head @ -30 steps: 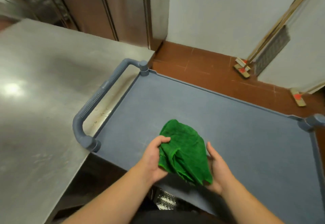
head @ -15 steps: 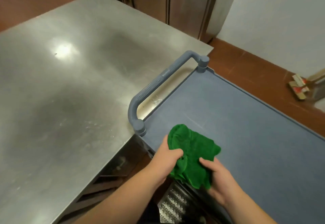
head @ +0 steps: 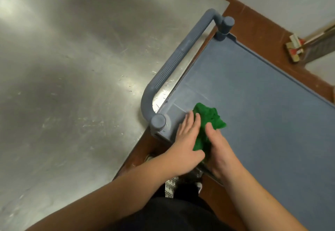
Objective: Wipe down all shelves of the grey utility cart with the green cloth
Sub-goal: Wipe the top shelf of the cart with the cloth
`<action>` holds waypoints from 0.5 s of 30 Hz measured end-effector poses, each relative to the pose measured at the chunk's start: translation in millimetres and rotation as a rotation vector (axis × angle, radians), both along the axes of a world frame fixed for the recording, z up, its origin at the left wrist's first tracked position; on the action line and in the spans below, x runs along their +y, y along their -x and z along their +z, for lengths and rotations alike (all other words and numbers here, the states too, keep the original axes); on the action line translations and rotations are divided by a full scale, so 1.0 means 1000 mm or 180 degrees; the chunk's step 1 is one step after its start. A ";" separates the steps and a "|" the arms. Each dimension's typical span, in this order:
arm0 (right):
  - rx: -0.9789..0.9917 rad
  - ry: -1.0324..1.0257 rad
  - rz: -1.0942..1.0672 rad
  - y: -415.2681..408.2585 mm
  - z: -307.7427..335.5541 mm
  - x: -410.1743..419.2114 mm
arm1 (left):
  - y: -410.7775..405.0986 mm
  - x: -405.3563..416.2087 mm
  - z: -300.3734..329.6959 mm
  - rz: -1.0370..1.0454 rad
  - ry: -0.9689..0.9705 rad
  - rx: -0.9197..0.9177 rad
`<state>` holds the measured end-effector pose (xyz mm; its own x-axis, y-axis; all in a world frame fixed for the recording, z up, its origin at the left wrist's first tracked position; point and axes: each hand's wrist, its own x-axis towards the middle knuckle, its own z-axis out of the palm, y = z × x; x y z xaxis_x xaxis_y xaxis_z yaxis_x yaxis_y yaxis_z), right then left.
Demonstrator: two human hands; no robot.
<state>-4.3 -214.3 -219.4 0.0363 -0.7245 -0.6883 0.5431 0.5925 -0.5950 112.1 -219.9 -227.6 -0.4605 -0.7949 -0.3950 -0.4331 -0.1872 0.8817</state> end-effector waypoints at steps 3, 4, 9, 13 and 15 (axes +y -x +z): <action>0.0203 0.0011 -0.0169 0.007 -0.004 -0.002 | -0.006 -0.008 0.004 0.0070 -0.0556 0.0832; 0.0313 0.0017 -0.0205 0.008 -0.006 -0.003 | -0.009 -0.010 0.003 0.0351 -0.0889 0.1175; 0.0769 -0.0018 -0.0586 0.017 -0.011 -0.014 | -0.027 -0.026 0.007 0.1764 -0.1378 0.1571; 0.1383 0.0274 -0.0467 0.036 -0.011 -0.026 | -0.051 -0.048 0.030 0.1953 -0.1125 0.1807; 0.2417 0.0311 0.0167 0.041 -0.012 -0.031 | -0.063 -0.066 0.040 0.1996 -0.0824 0.1780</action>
